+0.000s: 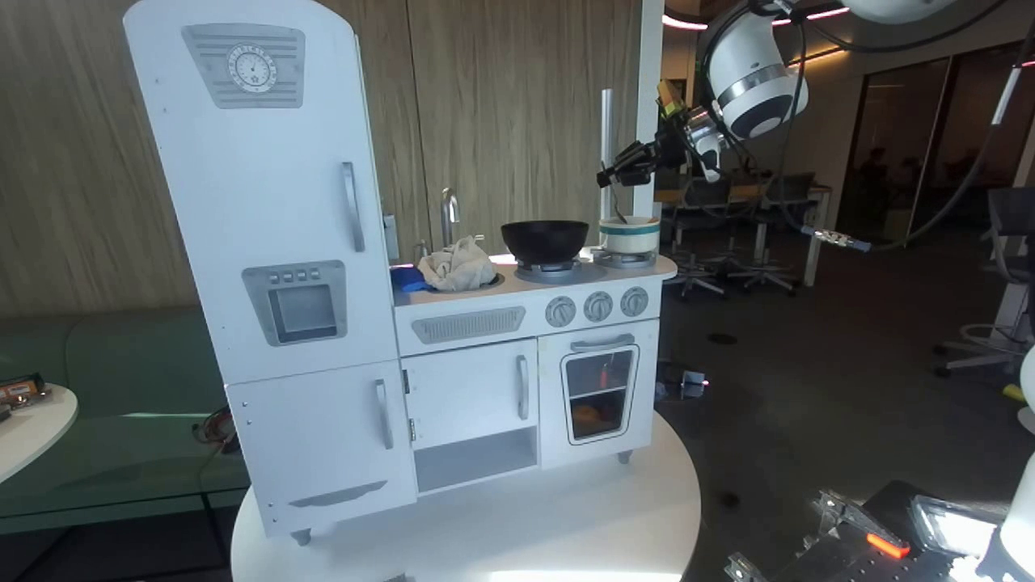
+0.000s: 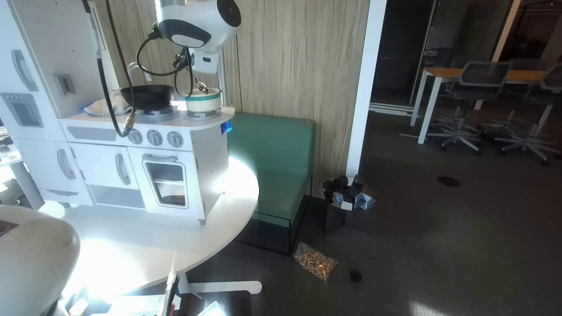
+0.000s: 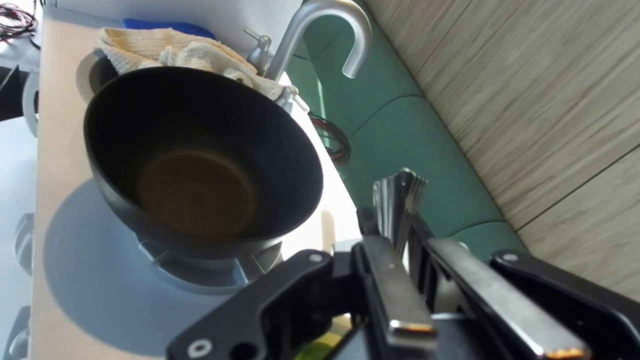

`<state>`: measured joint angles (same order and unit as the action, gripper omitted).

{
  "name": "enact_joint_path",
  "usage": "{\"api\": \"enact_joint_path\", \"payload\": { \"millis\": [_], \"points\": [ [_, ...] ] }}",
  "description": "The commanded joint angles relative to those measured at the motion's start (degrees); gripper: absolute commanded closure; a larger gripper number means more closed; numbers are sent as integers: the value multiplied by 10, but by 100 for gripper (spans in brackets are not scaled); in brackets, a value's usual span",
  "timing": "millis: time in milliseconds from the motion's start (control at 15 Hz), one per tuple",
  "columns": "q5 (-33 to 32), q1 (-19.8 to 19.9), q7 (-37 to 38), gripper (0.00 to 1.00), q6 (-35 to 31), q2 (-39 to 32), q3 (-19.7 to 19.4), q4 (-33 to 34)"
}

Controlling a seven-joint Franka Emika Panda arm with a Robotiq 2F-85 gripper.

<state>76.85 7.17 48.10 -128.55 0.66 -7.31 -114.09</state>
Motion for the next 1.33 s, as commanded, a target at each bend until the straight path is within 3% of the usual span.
{"api": "enact_joint_path", "payload": {
  "millis": [0, 533, 1267],
  "points": [
    [28, 2, -12, 92, 8, 0, -2, -11],
    [39, -1, -8, 92, 38, -21, 2, 2],
    [35, 8, 14, 92, 23, -8, -8, -24]
  ]
}}
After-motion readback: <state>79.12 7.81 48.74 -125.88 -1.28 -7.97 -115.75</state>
